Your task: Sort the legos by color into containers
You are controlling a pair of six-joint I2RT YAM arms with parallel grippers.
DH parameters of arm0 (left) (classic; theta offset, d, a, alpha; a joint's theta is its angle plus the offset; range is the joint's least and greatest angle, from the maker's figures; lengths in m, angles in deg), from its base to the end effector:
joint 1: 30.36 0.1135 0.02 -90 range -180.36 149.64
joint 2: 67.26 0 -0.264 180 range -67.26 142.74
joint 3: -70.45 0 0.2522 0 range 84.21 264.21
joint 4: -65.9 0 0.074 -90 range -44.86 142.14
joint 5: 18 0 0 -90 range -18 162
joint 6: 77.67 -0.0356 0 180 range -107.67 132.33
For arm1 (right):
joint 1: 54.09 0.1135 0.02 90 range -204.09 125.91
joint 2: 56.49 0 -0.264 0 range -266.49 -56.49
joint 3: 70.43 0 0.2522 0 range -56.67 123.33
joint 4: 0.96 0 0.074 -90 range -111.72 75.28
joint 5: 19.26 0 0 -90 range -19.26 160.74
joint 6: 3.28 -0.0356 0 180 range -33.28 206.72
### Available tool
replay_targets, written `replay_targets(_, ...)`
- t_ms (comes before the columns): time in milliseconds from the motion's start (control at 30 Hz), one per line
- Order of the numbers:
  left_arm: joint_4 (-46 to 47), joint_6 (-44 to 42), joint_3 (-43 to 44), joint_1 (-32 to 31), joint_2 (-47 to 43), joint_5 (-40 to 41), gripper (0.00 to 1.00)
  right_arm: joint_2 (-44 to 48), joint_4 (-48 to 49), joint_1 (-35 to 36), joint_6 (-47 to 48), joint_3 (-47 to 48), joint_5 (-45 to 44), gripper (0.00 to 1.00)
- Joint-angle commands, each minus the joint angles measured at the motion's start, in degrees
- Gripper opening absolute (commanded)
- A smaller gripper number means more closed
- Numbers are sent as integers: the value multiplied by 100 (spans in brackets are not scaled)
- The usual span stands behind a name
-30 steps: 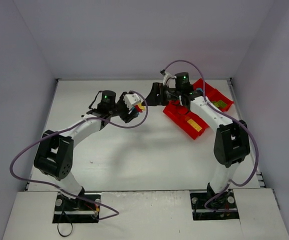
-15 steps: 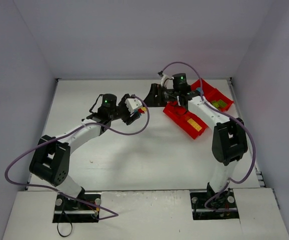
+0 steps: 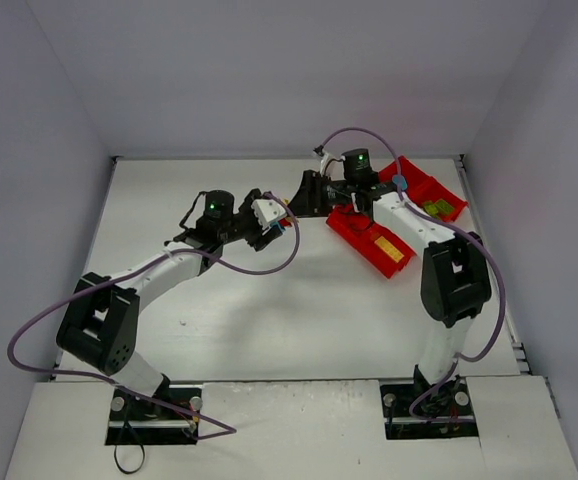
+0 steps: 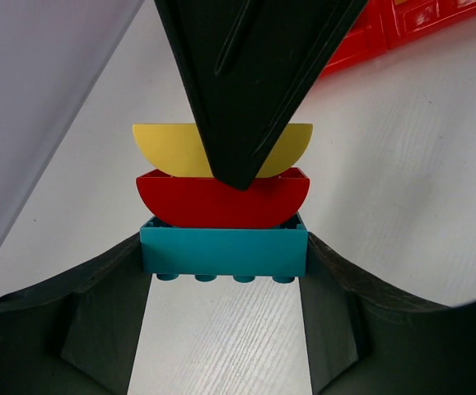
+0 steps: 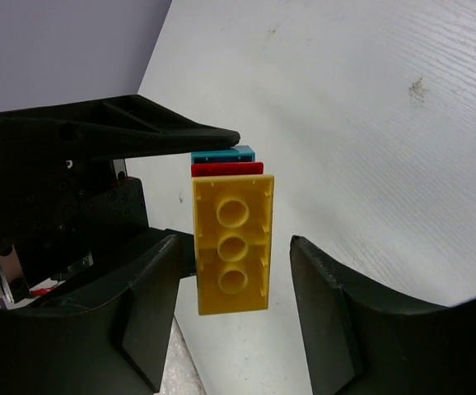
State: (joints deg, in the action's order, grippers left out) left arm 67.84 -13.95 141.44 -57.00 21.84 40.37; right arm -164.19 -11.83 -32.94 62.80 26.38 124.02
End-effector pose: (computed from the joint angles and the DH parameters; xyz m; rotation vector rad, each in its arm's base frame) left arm 0.3096 -0.1762 0.2700 1.1451 1.4409 -0.5142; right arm 0.3967 0.1841 0.2820 -0.6136 1.9595 1.4056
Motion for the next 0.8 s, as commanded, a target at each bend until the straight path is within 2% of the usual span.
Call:
replay_targets(0, 574, 35, 51, -79, -341, -97, 36, 47, 378, 30, -51, 124, 262, 51)
replay_targets(100, 644, 71, 34, -105, -332, -97, 36, 38, 396, 39, -51, 107, 280, 45)
replay_targets(200, 636, 71, 42, -114, -306, -88, 36, 56, 413, 30, -42, 98, 262, 22)
replay_targets(233, 627, 71, 34, -123, -305, -79, 36, 82, 414, 30, -34, 98, 245, 11)
replay_targets(333, 670, 97, 7, -114, -279, -53, 36, 152, 405, 21, 2, 89, 218, 2)
replay_targets(567, 803, 255, -90, -105, -183, 17, 35, 337, 396, -102, 107, -69, 175, 0)
replay_targets(767, 732, 325, -10, -97, -77, 35, 30, 434, 387, -137, 168, -227, 87, 0)
